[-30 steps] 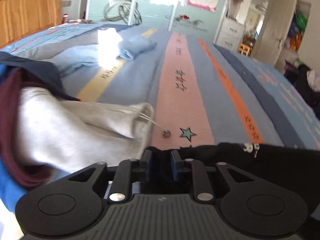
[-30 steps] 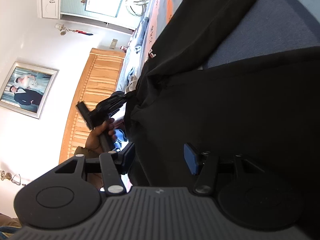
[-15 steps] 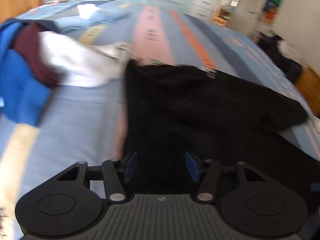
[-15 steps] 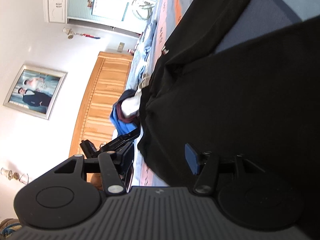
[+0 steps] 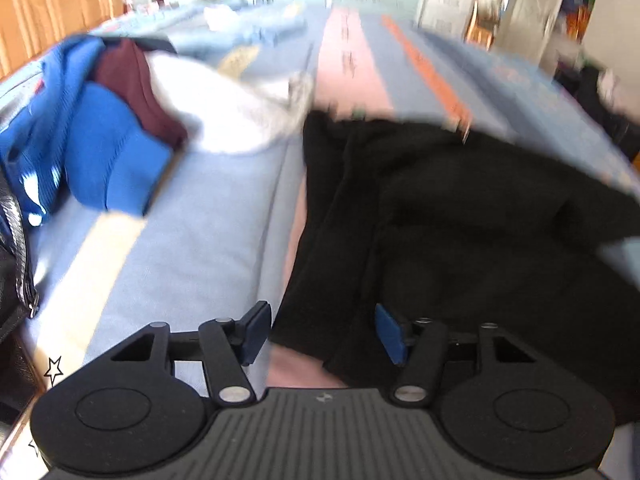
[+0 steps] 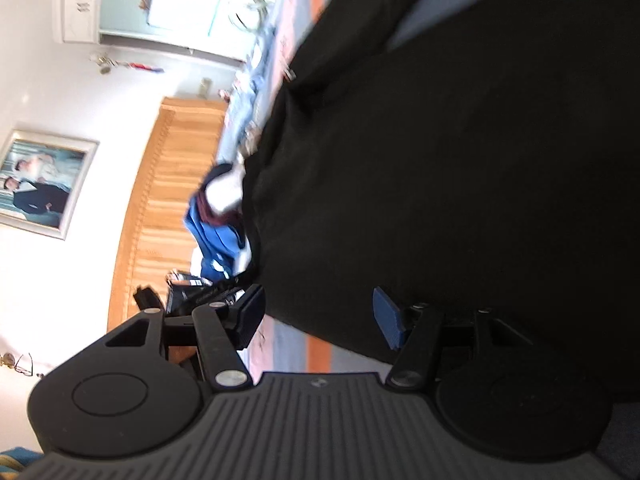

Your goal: Fold clothes

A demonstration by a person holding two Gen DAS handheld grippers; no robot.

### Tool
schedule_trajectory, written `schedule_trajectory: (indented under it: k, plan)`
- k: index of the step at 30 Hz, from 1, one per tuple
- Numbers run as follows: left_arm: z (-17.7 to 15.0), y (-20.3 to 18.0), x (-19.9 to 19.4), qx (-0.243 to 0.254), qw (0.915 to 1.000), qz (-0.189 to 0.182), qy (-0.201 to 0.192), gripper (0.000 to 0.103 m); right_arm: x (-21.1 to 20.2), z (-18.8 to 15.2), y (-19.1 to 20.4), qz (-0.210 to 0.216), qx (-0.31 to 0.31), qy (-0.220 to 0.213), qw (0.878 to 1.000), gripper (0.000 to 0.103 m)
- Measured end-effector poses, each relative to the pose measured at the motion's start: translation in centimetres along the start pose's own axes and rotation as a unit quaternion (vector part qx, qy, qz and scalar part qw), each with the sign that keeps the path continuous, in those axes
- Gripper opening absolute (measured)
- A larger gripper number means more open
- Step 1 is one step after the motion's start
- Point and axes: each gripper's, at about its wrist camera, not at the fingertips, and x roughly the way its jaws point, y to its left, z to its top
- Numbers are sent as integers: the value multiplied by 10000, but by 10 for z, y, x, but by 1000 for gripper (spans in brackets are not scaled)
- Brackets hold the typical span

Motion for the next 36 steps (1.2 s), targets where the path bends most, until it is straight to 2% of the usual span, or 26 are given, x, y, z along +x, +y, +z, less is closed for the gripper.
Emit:
schedule_trajectory:
  k: [2,3,4,7,10,14,17,20,23,25,27,30,31,32,36]
  plan:
    - [-2,0,-8,-216,9996,-180,-80,61,-11,-2,-3,2,20,-139,9999,65]
    - [-3,-2,-12,-289,9992,-249,-122,61,-16,-3,-4,7,35,-196,9998,53]
    - [-4,-7,-17,-285,9987,-369,-205,61,-22,-4,-6,12,50,-253,9997,53]
    - [-7,-33,-24,-234,9964,-791,-194,63,-38,-8,-11,26,94,-424,9991,56]
    - [-11,-77,-17,-110,9930,-1178,-29,65,-55,-12,-15,41,138,-595,9981,58]
    - [-18,-118,5,-91,9901,-1383,202,66,-116,-22,-31,109,356,-1389,9896,62]
    - [-27,-129,13,-265,9894,-1392,315,66,-179,-34,-44,2,540,-2187,9743,65]
    - [-38,-137,17,-392,9895,-1340,379,68,-235,-45,-57,-279,588,-2871,9557,71]
    - [-42,-135,24,-547,9900,-1192,520,69,-267,-47,-75,-432,845,-3330,9381,73]
    - [-43,-128,31,-556,9910,-1072,581,69,-271,-41,-82,-260,881,-3349,9378,73]
    - [-44,-123,31,-598,9903,-1126,547,69,-264,-31,-91,-207,902,-3270,9405,73]
    - [-40,-121,29,-422,9922,-988,626,69,-260,-19,-117,-862,1306,-3238,9331,72]
    - [-39,-120,27,-331,9930,-925,654,69,-261,-18,-122,-980,1380,-3264,9300,65]
    - [-38,-117,26,-343,9927,-945,661,69,-264,-18,-124,-1017,1407,-3311,9275,62]
    - [-37,-113,18,-406,9909,-1134,599,69,-276,-20,-124,-1024,1255,-3514,9221,67]
